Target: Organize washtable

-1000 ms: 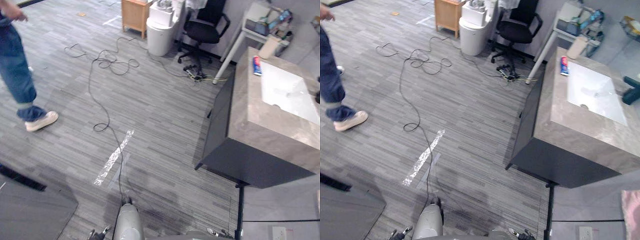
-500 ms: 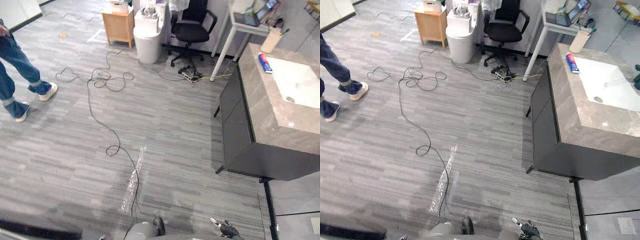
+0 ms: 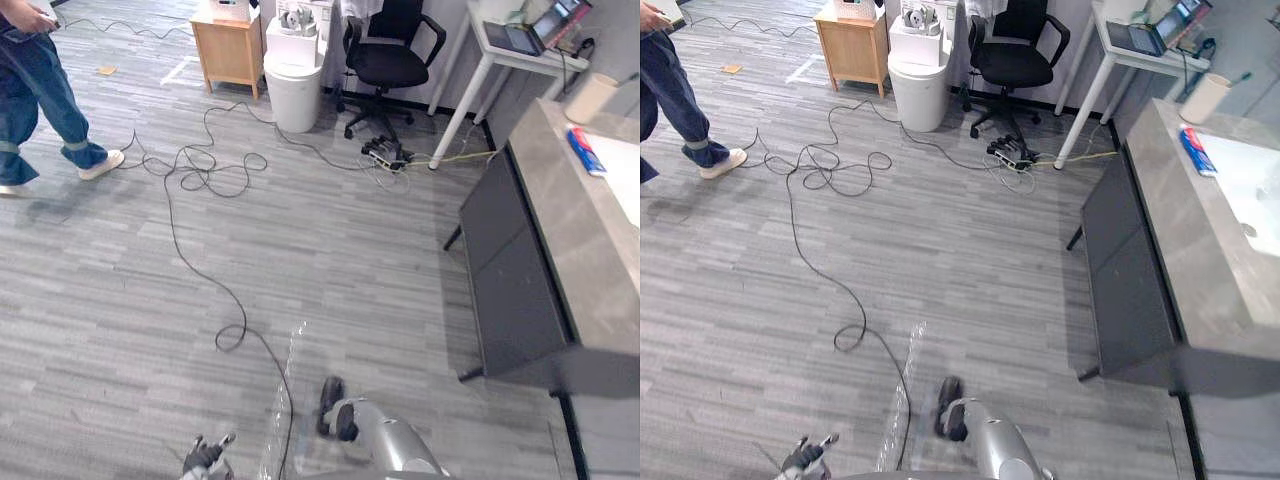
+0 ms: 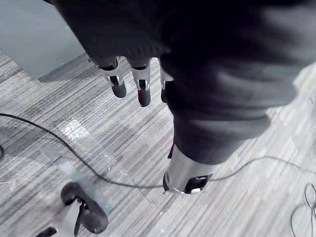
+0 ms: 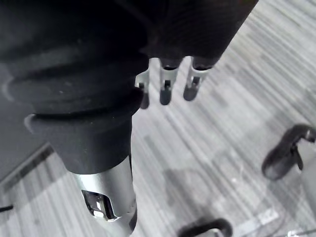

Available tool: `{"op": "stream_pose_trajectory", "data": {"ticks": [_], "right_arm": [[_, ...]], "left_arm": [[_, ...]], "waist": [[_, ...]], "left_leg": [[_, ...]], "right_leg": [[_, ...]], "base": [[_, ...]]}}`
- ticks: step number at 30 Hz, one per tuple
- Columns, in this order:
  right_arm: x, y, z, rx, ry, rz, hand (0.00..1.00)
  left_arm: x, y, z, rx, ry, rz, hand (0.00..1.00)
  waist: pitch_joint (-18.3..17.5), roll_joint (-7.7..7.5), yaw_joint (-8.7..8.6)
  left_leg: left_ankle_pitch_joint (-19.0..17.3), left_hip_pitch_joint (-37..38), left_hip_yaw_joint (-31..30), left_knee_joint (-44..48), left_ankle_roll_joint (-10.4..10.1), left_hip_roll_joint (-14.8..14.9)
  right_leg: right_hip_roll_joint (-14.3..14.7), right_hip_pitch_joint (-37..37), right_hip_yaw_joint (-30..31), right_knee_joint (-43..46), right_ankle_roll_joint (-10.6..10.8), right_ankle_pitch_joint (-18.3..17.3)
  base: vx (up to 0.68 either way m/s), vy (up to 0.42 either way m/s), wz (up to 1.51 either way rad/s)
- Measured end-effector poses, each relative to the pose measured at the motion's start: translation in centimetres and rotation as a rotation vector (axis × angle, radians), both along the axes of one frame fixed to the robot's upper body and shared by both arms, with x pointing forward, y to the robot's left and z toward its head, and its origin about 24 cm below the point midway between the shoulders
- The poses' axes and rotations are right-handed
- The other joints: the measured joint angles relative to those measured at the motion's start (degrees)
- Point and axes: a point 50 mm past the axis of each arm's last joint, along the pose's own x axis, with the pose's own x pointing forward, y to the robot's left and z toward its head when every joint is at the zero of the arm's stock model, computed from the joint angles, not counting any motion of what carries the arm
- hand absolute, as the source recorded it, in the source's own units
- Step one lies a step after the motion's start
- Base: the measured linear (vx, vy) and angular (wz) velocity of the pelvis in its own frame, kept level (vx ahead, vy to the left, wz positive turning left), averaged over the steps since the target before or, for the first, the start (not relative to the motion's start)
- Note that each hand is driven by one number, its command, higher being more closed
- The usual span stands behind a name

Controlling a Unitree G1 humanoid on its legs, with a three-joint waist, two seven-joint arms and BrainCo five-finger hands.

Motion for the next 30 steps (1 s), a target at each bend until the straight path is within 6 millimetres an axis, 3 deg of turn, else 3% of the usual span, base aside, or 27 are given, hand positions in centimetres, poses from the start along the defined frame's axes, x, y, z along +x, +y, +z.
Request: {"op": "stream_pose_trajectory", "data": {"ticks": [1, 2, 3, 4, 5, 6, 7, 8, 10, 11, 12, 13, 14, 15, 16, 17, 18, 19, 20, 21, 24, 26, 27, 28, 29, 30], "right_arm": [[1.0, -1.1, 0.4, -0.040, -0.033, 0.022, 0.00], [2.1, -0.9, 0.5, -0.040, -0.058, 0.035, 0.00], [3.9, -0.2, 0.6, -0.031, -0.103, 0.081, 0.00], [5.5, 0.5, 0.8, -0.021, -0.143, 0.121, 0.00], [6.2, 0.8, 0.8, -0.016, -0.161, 0.126, 0.00], [7.2, 1.2, 1.0, -0.007, -0.187, 0.128, 0.00], [8.3, 1.5, 1.2, -0.005, -0.210, 0.143, 0.00], [8.6, 1.6, 1.2, -0.005, -0.215, 0.160, 0.00], [9.4, 1.9, 1.4, -0.007, -0.228, 0.216, 0.00], [9.5, 2.0, 1.4, -0.008, -0.228, 0.222, 0.00], [9.5, 1.8, 1.5, -0.019, -0.223, 0.263, 0.00], [8.6, 2.6, 1.1, 0.001, -0.193, 0.298, 0.00], [8.0, 2.9, 0.9, 0.007, -0.174, 0.321, 0.00], [7.4, 3.2, 0.7, 0.012, -0.155, 0.361, 0.00], [7.3, 3.4, 0.7, 0.013, -0.150, 0.370, 0.00], [7.2, 3.1, 0.7, 0.001, -0.151, 0.375, 0.00], [7.2, 2.4, 0.8, -0.021, -0.150, 0.384, 0.00], [7.9, 1.6, 1.1, -0.052, -0.167, 0.391, 0.00], [8.2, 2.3, 1.1, -0.035, -0.179, 0.388, 0.00], [8.1, 2.6, 1.0, -0.023, -0.180, 0.386, 0.00], [7.8, 2.8, 1.1, -0.015, -0.201, 0.352, 0.00], [7.1, 3.0, 1.0, 0.004, -0.193, 0.335, 0.00], [6.6, 2.8, 0.9, 0.007, -0.192, 0.318, 0.00], [6.2, 2.8, 0.9, 0.013, -0.185, 0.315, 0.00], [5.9, 2.7, 0.9, 0.017, -0.186, 0.310, 0.00], [5.7, 2.3, 0.9, 0.009, -0.189, 0.311, 0.00]], "left_arm": [[-0.8, -0.4, -0.2, -0.012, 0.017, 0.009, 0.00], [-1.3, -0.2, -0.2, -0.005, 0.028, 0.009, 0.00], [-2.4, 0.3, -0.1, 0.005, 0.059, 0.008, 0.00], [-2.3, 0.8, 0.0, 0.016, 0.061, -0.012, 0.00], [-2.0, 0.9, 0.0, 0.021, 0.056, -0.020, 0.00], [-1.6, 1.0, 0.1, 0.023, 0.045, -0.022, 0.00], [-1.3, 0.9, 0.1, 0.021, 0.029, -0.009, 0.00], [-1.3, 0.8, 0.1, 0.020, 0.025, -0.004, 0.00], [-1.6, 0.7, 0.0, 0.007, 0.019, 0.048, 0.00], [-1.7, 0.7, 0.0, 0.005, 0.019, 0.058, 0.00], [-2.3, 0.1, -0.2, -0.012, 0.035, 0.105, 0.00], [-2.9, 0.7, -0.2, 0.000, 0.053, 0.137, 0.00], [-2.8, 1.1, 0.0, 0.016, 0.050, 0.139, 0.00], [-2.8, 2.3, 0.3, 0.056, 0.043, 0.137, 0.00], [-2.9, 2.8, 0.5, 0.074, 0.041, 0.138, 0.00], [-3.5, 3.0, 0.5, 0.084, 0.046, 0.168, 0.00], [-4.4, 2.7, 0.4, 0.081, 0.077, 0.180, 0.00], [-4.7, 2.0, 0.1, 0.065, 0.095, 0.189, 0.00], [-4.7, 2.3, 0.2, 0.071, 0.096, 0.185, 0.00], [-4.6, 2.4, 0.2, 0.073, 0.093, 0.172, 0.00], [-3.0, 2.2, 0.1, 0.060, 0.080, 0.085, 0.00], [-2.5, 1.7, 0.1, 0.052, 0.074, 0.022, 0.00], [-2.2, 1.4, 0.0, 0.045, 0.069, -0.015, 0.00], [-2.1, 1.2, 0.0, 0.045, 0.068, -0.041, 0.00], [-2.0, 1.1, 0.0, 0.042, 0.069, -0.052, 0.00], [-2.1, 0.3, -0.2, 0.021, 0.070, -0.075, 0.00]], "waist": [[-0.1, 2.11, 0.75], [0.0, 1.85, 0.87], [-0.2, 0.31, 1.15], [-0.3, -1.44, 1.98], [-0.4, -2.16, 2.60], [-0.4, -3.11, 3.56], [0.0, -3.80, 3.66], [0.1, -3.99, 3.64], [0.1, -4.27, 4.04], [0.0, -4.17, 4.12], [-0.4, -2.05, 4.37], [-0.9, -3.03, 3.76], [-1.5, -3.63, 3.50], [-1.4, -4.07, 4.06], [-1.3, -5.11, 4.48], [-2.3, -5.81, 5.72], [-3.8, -4.36, 6.08], [-3.8, -4.24, 6.37], [-3.8, -5.09, 6.44], [-3.8, -5.10, 5.50], [-3.3, -4.48, 4.90], [-2.9, -3.67, 4.96], [-2.9, -3.35, 4.83], [-2.9, -3.34, 4.31], [-2.9, -3.30, 3.88], [-2.9, -3.79, 3.69]], "left_leg": [[-0.3, -4.6, 3.0, 12.5, 0.8, 5.7], [-0.4, -6.1, 4.4, 16.1, 1.0, 8.0], [-0.9, -8.2, 5.9, 19.3, 1.8, 11.4], [-1.8, -10.2, 6.3, 19.1, 3.0, 13.6], [-2.2, -11.2, 6.2, 18.0, 3.3, 14.7], [-2.5, -13.0, 4.8, 14.1, 3.4, 16.2], [-2.7, -15.4, 1.5, 9.3, 3.1, 16.8], [-2.8, -16.8, -0.4, 6.5, 2.8, 17.0], [-0.8, -20.0, -9.3, -9.1, -1.0, 16.8], [-0.3, -20.1, -10.6, -11.4, -1.8, 16.8], [9.6, -18.3, -16.5, -24.8, -7.6, 18.2], [10.8, -16.2, -12.8, -26.1, -9.0, 17.7], [10.9, -14.9, -10.8, -27.1, -9.1, 18.1], [11.2, -13.7, -8.5, -24.3, -8.6, 18.7], [11.3, -14.6, -9.5, -19.2, -8.5, 18.5], [8.6, -18.5, -12.7, -10.9, -7.4, 18.0], [7.7, -16.2, -13.9, -19.5, -5.6, 18.3], [6.4, -14.7, -12.2, -21.1, -4.4, 19.0], [6.3, -12.3, -6.6, -21.8, -4.1, 19.1], [6.1, -9.8, -2.3, -23.2, -3.9, 19.3], [5.5, -3.4, 5.9, -27.5, -2.7, 18.2], [4.3, -0.7, 7.2, -30.0, -1.3, 16.6], [2.2, 0.6, 7.3, -31.2, -1.5, 15.6], [2.0, 0.7, 7.9, -31.4, -1.4, 15.4], [1.9, 0.7, 7.8, -31.5, -1.5, 15.1], [1.3, 1.1, 6.3, -32.2, -2.2, 12.6]], "right_leg": [[2.4, 2.3, 2.5, 0.5, 0.2, -2.0], [2.9, 3.8, 4.3, 0.6, 0.3, -2.8], [3.0, 7.4, 8.9, -0.2, 0.3, -3.6], [2.4, 11.6, 13.8, -2.9, 0.6, -3.6], [1.7, 13.6, 16.1, -4.0, 0.6, -3.5], [0.1, 16.6, 20.0, -4.9, 1.9, -4.2], [-1.9, 19.0, 23.4, -5.3, 4.0, -5.4], [-2.8, 20.0, 25.0, -5.5, 4.8, -5.8], [-6.1, 21.3, 31.0, -4.8, 9.6, -8.4], [-6.5, 21.2, 31.7, -4.5, 10.3, -8.8], [-6.7, 20.5, 37.3, -3.1, 15.0, -11.7], [-8.7, 19.9, 39.9, -3.5, 17.9, -11.1], [-8.6, 19.5, 39.8, -3.8, 19.6, -9.9], [-7.0, 18.2, 39.4, -3.0, 19.9, -6.9], [-6.5, 17.7, 39.3, -2.9, 18.7, -4.7], [-7.5, 17.0, 40.1, -3.5, 19.6, -3.0], [-7.2, 16.8, 41.9, -5.8, 20.7, -2.0], [-7.2, 17.6, 43.9, -7.6, 21.5, -2.4], [-8.8, 16.7, 44.1, -9.3, 23.9, -0.4], [-8.9, 15.8, 44.1, -10.5, 24.9, 3.3], [-8.6, 13.3, 44.5, -11.0, 24.0, 9.7], [-8.7, 12.7, 42.0, -11.7, 21.6, 12.2], [-8.8, 12.2, 37.6, -10.5, 19.4, 11.0], [-8.8, 11.0, 33.0, -5.3, 18.3, 7.0], [-8.9, 10.6, 30.0, -1.8, 18.0, 4.5], [-10.2, 10.2, 24.6, 0.4, 18.3, 1.6]], "base": [[0.94, 0.264, -0.71], [0.78, 0.257, -1.17], [0.77, 0.237, -1.33], [0.74, 0.244, -1.38], [0.67, 0.287, -1.42], [0.58, 0.366, -1.29], [0.53, 0.401, -1.18], [0.44, 0.470, -1.15], [0.36, 0.535, -1.23], [0.37, 0.725, -1.71], [0.33, 0.746, -1.74], [0.32, 0.714, -1.83], [0.22, 0.507, -1.48], [0.15, 0.329, -1.40], [0.07, 0.358, -2.38], [-0.02, 0.251, -2.59], [-0.07, 0.351, -3.00], [-0.07, 0.331, -2.77], [-0.12, 0.390, -2.67], [-0.12, 0.260, -2.14], [-0.17, 0.206, -1.95], [-0.19, 0.141, -1.57], [-0.12, 0.064, -0.91], [-0.10, 0.050, -0.62], [-0.07, 0.015, -0.26], [-0.08, 0.056, -0.76]]}}
